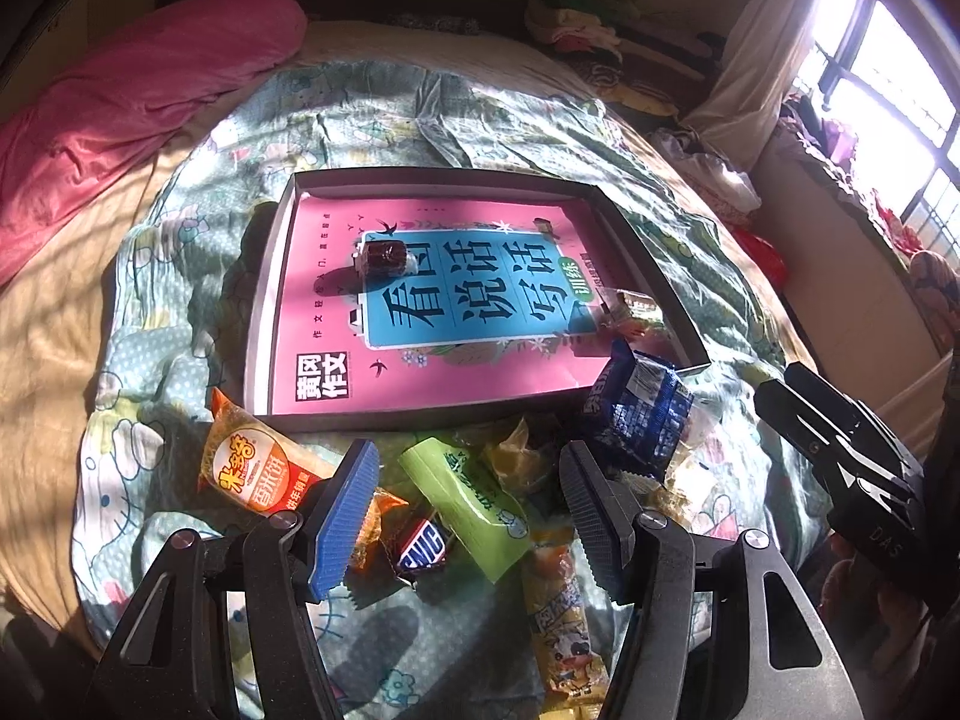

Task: Organize snacks
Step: 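Withdraw both open tools from the tray back toward the snack pile, then grasp the yellow stick snack with the left tool while the right grasps the rice bag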

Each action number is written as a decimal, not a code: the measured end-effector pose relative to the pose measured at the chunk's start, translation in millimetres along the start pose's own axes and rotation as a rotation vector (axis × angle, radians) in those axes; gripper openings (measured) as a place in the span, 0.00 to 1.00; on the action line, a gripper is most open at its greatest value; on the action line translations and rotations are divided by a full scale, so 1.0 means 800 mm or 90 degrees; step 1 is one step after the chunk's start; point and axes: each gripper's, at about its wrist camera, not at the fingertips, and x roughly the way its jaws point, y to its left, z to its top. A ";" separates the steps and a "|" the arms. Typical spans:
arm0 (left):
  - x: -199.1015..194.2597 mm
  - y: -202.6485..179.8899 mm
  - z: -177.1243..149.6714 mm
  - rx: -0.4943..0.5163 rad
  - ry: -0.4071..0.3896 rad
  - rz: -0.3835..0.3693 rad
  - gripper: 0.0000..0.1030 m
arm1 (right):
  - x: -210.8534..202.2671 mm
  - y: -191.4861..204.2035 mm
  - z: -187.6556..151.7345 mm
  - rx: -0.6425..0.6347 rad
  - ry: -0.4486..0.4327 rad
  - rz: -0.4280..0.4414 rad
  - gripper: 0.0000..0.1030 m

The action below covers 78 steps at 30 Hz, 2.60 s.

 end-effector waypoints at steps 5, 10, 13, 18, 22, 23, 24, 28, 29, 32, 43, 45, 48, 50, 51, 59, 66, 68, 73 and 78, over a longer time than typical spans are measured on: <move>0.005 -0.005 -0.011 0.010 0.020 -0.004 0.63 | 0.000 0.002 -0.008 -0.002 0.018 0.002 0.70; 0.007 -0.009 -0.020 0.015 0.031 -0.008 0.63 | -0.002 0.002 -0.014 -0.005 0.029 0.001 0.70; 0.008 -0.012 -0.025 0.017 0.039 -0.012 0.63 | -0.003 0.003 -0.018 -0.007 0.036 0.001 0.70; 0.012 -0.015 -0.032 0.019 0.054 -0.017 0.63 | -0.003 0.003 -0.023 -0.010 0.048 0.001 0.70; 0.018 -0.018 -0.040 0.018 0.070 -0.023 0.63 | 0.000 0.005 -0.027 -0.016 0.064 0.001 0.70; 0.020 -0.019 -0.042 0.019 0.076 -0.025 0.63 | 0.001 0.006 -0.028 -0.018 0.068 0.001 0.70; 0.021 -0.020 -0.044 0.021 0.081 -0.026 0.63 | 0.002 0.007 -0.029 -0.021 0.072 0.002 0.70; 0.025 -0.025 -0.051 0.022 0.093 -0.032 0.63 | 0.009 0.010 -0.034 -0.029 0.094 0.006 0.70; 0.027 -0.027 -0.053 0.022 0.096 -0.033 0.63 | 0.011 0.010 -0.036 -0.030 0.101 0.009 0.70; 0.034 -0.032 -0.062 0.026 0.114 -0.039 0.63 | 0.019 0.008 -0.040 -0.032 0.123 0.011 0.70; 0.057 -0.043 -0.078 0.030 0.151 -0.036 0.63 | 0.053 -0.005 -0.051 -0.030 0.213 0.040 0.70; 0.059 -0.041 -0.078 0.026 0.152 -0.035 0.63 | 0.057 -0.005 -0.051 -0.039 0.223 0.042 0.70; 0.062 -0.040 -0.080 0.024 0.155 -0.037 0.63 | 0.067 0.000 -0.053 -0.066 0.245 0.040 0.70; 0.063 -0.040 -0.081 0.025 0.156 -0.038 0.63 | 0.073 0.005 -0.055 -0.085 0.257 0.041 0.70; 0.062 -0.040 -0.081 0.026 0.156 -0.038 0.63 | 0.075 0.008 -0.056 -0.095 0.262 0.041 0.70; 0.065 -0.041 -0.082 0.028 0.155 -0.038 0.63 | 0.087 0.024 -0.064 -0.162 0.282 0.033 0.70; 0.067 -0.044 -0.081 0.033 0.154 -0.038 0.63 | 0.088 0.040 -0.075 -0.201 0.292 0.055 0.54; 0.069 -0.045 -0.081 0.033 0.155 -0.039 0.59 | 0.087 0.041 -0.075 -0.199 0.291 0.069 0.52; 0.074 -0.046 -0.083 0.039 0.164 -0.032 0.47 | 0.081 0.046 -0.077 -0.202 0.289 0.095 0.51; 0.074 -0.042 -0.085 0.036 0.168 -0.039 0.26 | 0.069 0.055 -0.076 -0.186 0.280 0.159 0.50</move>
